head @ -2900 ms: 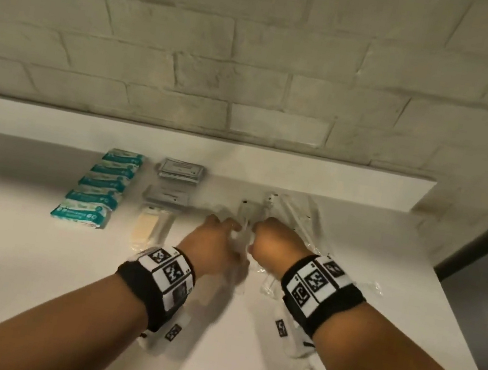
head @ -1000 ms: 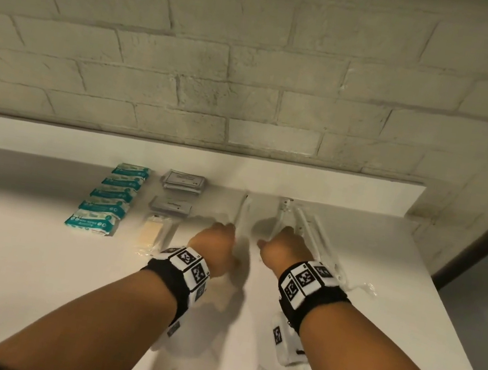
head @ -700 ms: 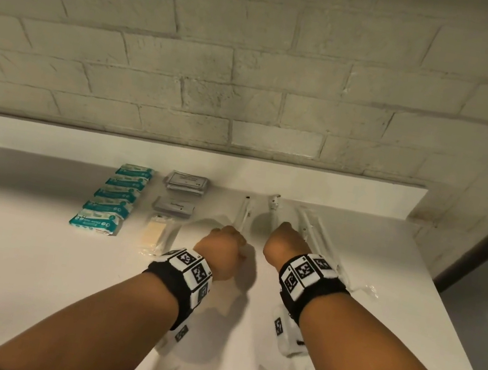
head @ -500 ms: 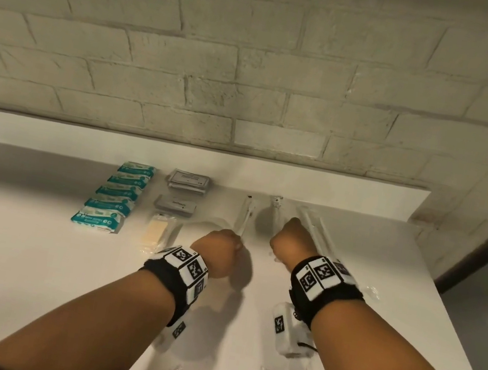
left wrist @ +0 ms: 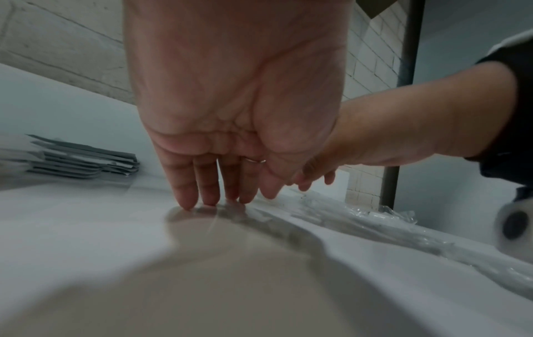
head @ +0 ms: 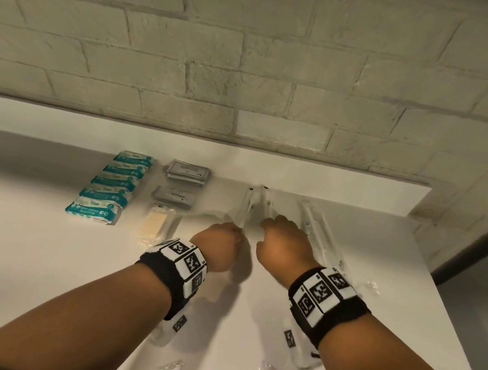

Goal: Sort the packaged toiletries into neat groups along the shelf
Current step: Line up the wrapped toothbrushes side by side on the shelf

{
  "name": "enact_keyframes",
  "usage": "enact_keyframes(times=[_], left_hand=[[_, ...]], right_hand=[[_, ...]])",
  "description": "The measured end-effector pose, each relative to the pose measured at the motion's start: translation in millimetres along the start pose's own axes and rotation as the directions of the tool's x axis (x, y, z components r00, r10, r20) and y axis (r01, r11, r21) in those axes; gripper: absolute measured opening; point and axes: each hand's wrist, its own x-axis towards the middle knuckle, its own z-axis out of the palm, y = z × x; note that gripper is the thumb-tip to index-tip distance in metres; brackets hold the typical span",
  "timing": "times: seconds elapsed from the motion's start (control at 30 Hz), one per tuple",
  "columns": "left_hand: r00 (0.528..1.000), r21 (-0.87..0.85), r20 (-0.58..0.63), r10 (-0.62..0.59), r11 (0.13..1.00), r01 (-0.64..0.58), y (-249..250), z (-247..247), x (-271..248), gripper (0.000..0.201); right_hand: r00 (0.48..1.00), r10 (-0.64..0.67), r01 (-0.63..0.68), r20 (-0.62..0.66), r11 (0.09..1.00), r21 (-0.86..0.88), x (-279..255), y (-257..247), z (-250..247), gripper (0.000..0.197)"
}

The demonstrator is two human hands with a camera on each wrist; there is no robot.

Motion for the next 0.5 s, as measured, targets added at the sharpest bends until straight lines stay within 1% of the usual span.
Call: enact_keyframes(times=[0.03,0.07,0.1,0.13,0.2,0.23,0.27,0.3,0.33,0.37,0.4,0.43,0.47,0.5], left_hand=[[1.0,-0.006,0.007,0.001,1.0,-0.001,0,0,-1,0.036],[1.0,-0.009,0.015,0.012,1.0,-0.012,0,1,-2,0.038],[0.999,-0.013,0.017,0.03,0.999,-0.03,1,1,-2,0.039],[0.999,-0.029,0.011,0.041,0.999,-0.04,2,1,-2,0.039],[0.998,-0.06,-0.017,0.06,0.996,-0.061,5,-2,-1,0.04],[0.996,-0.059,-0.041,0.073,0.995,-0.075,6,-3,-1,0.042],[0.996,-0.05,-0.058,0.069,0.996,-0.072,7,-5,-1,0.045],[0.995,-0.042,-0.066,0.072,0.996,-0.075,7,-5,0,0.049],[0.995,-0.015,-0.061,0.081,0.997,-0.082,8,-8,-1,0.053],[0.993,0.022,-0.055,0.103,0.995,-0.102,10,-9,-1,0.055],[0.991,0.044,-0.039,0.126,0.991,-0.124,11,-10,1,0.056],[0.987,0.053,-0.019,0.159,0.986,-0.158,12,-9,3,0.058],[0.984,0.054,0.02,0.179,0.982,-0.179,14,-7,5,0.062],[0.983,0.046,0.065,0.173,0.983,-0.176,16,-6,5,0.066]], right_hand=[[0.997,0.036,-0.038,0.065,0.999,0.028,2,-2,1,0.042],[0.989,0.044,-0.053,0.144,0.997,0.061,3,-5,3,0.042],[0.979,0.034,-0.052,0.201,0.995,0.086,4,-9,5,0.041],[0.973,0.028,-0.055,0.231,0.992,0.111,6,-13,8,0.038],[0.971,0.015,-0.067,0.238,0.975,0.212,12,-15,11,0.032],[0.975,-0.007,-0.051,0.221,0.965,0.258,14,-15,11,0.03],[0.982,-0.029,-0.026,0.189,0.959,0.281,16,-13,10,0.03],[0.991,-0.037,0.0,0.128,0.961,0.276,17,-9,6,0.031],[0.999,-0.009,-0.002,0.045,0.97,0.244,16,-3,1,0.033],[0.998,0.053,-0.045,-0.04,0.981,0.191,14,5,-3,0.035],[0.986,0.136,-0.122,-0.097,0.983,0.136,12,15,-8,0.036],[0.969,0.231,-0.224,-0.081,0.97,0.094,8,26,-12,0.034],[0.949,0.316,-0.316,0.008,0.947,0.061,5,33,-15,0.031],[0.92,0.37,-0.376,0.126,0.926,0.027,2,38,-18,0.031]])
